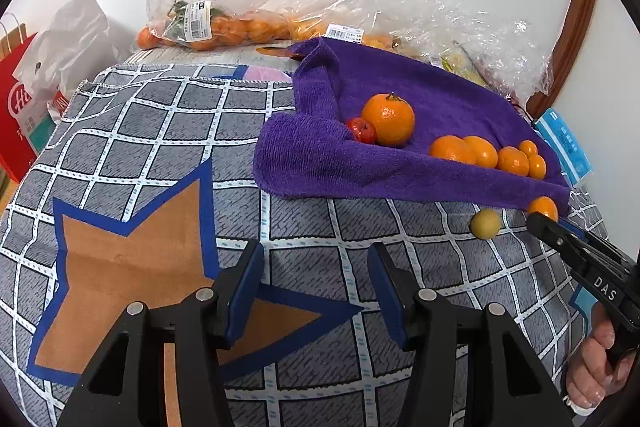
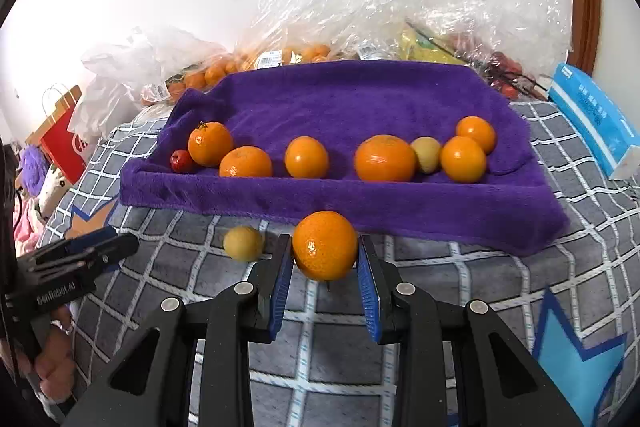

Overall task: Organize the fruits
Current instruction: 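Grasp an orange on the bed with the right tool and lift it, then grasp the small yellow fruit on the bed with the left tool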

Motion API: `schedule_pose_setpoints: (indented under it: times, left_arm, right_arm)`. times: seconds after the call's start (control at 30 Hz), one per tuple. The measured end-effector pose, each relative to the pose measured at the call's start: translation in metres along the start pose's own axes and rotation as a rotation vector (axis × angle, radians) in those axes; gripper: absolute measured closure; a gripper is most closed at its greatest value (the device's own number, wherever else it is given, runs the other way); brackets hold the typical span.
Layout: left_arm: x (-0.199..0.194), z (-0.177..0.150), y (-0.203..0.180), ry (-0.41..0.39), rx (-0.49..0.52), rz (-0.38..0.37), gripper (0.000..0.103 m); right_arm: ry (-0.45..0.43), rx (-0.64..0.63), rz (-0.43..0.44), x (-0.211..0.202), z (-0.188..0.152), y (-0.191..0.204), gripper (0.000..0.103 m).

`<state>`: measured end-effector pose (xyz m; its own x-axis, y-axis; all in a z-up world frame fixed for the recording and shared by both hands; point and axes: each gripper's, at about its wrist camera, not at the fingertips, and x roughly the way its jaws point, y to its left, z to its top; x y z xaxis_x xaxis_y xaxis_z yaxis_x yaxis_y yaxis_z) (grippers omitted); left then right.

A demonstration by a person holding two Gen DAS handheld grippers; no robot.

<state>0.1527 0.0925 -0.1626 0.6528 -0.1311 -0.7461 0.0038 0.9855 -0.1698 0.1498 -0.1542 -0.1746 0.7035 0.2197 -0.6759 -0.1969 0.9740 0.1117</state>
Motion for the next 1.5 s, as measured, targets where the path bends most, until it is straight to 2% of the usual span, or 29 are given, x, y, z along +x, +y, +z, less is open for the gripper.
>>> schedule_pose_setpoints:
  times: [0.13, 0.23, 0.3, 0.43, 0.67, 0.97, 1.07, 1.17, 1.2, 1.23, 1.37, 1.5]
  left_arm:
    - [-0.004, -0.004, -0.008, 0.015, 0.027, 0.009, 0.053]
    - [-0.007, -0.005, -0.017, 0.037, 0.033, -0.028, 0.053]
    - [-0.009, -0.004, -0.029, 0.043, 0.056, -0.057, 0.053]
    - [-0.011, -0.003, -0.059, 0.030, 0.132, -0.056, 0.053]
    - [0.006, -0.004, -0.096, 0.028, 0.201, -0.045, 0.053]
    - [0.023, 0.010, -0.125, 0.029, 0.249, -0.087, 0.053]
    - [0.030, 0.009, -0.131, 0.036, 0.264, -0.086, 0.058]
    - [0.034, 0.006, -0.133, 0.039, 0.262, -0.082, 0.069]
    - [0.034, 0.008, -0.132, 0.034, 0.255, -0.098, 0.076]
    - [0.034, 0.008, -0.130, 0.040, 0.245, -0.120, 0.078]
    - [0.033, 0.011, -0.122, 0.031, 0.203, -0.179, 0.078]
    - [0.024, 0.010, -0.114, -0.008, 0.163, -0.204, 0.078]
  right_arm:
    - [-0.003, -0.020, -0.022, -0.006, -0.007, -0.014, 0.071]
    - [-0.010, -0.021, -0.047, -0.010, -0.009, -0.027, 0.071]
    - [-0.029, -0.026, -0.084, -0.016, -0.010, -0.035, 0.071]
    - [-0.047, -0.031, -0.131, -0.023, -0.013, -0.050, 0.071]
    - [-0.053, 0.085, -0.068, -0.031, -0.019, -0.076, 0.071]
    - [-0.052, 0.058, -0.081, -0.029, -0.019, -0.068, 0.071]
    - [-0.051, 0.063, -0.075, -0.029, -0.019, -0.069, 0.071]
    - [-0.046, 0.063, -0.065, -0.028, -0.019, -0.070, 0.071]
    - [-0.046, 0.063, -0.060, -0.028, -0.019, -0.070, 0.071]
    - [-0.047, 0.061, -0.052, -0.027, -0.019, -0.069, 0.071]
    - [-0.052, 0.041, -0.040, -0.028, -0.019, -0.065, 0.071]
    - [-0.057, 0.040, -0.022, -0.029, -0.020, -0.065, 0.071]
